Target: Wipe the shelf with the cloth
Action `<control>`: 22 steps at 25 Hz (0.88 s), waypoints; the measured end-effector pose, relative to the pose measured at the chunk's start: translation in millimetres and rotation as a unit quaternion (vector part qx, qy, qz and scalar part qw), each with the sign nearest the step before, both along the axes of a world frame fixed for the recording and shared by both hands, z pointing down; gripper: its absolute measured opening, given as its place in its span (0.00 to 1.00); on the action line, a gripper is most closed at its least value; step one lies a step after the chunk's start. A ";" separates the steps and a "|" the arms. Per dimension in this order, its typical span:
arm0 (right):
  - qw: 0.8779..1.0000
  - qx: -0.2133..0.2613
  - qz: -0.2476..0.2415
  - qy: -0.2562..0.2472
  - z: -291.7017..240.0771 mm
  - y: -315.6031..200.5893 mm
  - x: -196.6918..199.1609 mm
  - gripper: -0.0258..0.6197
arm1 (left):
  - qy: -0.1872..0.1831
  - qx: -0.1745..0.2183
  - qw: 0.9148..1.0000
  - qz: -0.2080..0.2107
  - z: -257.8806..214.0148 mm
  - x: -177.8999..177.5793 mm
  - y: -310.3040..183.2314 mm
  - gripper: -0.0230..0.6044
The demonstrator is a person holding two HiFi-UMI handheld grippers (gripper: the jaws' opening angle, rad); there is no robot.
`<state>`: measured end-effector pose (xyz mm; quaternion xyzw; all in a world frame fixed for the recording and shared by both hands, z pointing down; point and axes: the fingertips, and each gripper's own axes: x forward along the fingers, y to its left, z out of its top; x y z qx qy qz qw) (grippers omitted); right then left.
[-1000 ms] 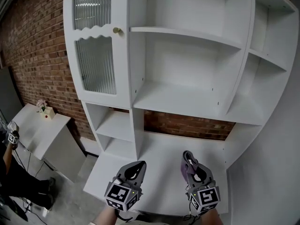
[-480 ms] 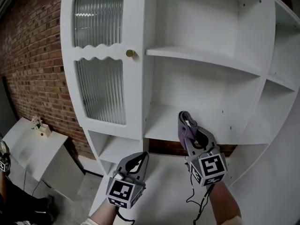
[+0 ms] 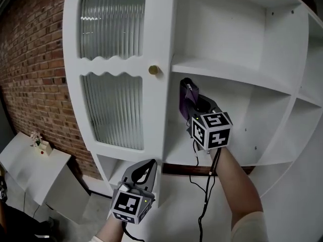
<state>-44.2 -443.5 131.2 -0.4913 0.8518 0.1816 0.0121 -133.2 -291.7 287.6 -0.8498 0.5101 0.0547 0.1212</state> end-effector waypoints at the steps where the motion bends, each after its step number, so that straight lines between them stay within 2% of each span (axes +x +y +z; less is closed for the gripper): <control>1: 1.000 -0.002 0.001 -0.004 -5.5 -10.9 -3.1 0.16 | 0.000 0.004 1.000 -0.001 -1.5 -2.8 -1.4 0.06; 6: 0.999 -0.022 -0.003 -0.027 -24.6 -61.4 -19.9 0.16 | 0.000 0.014 1.000 -0.006 -9.2 -12.4 -10.3 0.06; 12: 0.999 -0.024 0.017 -0.018 -31.9 -98.4 -27.4 0.16 | -0.006 0.018 1.000 -0.002 -12.0 -8.4 -14.8 0.06; 17: 0.999 -0.012 0.038 0.002 -37.5 -109.3 -18.7 0.16 | 0.000 0.013 1.000 -0.013 -12.2 -6.8 -19.2 0.06; 22: 0.999 -0.012 0.052 -0.002 -38.4 -111.8 7.2 0.16 | 0.008 0.015 1.000 -0.018 -14.9 -1.1 -16.5 0.06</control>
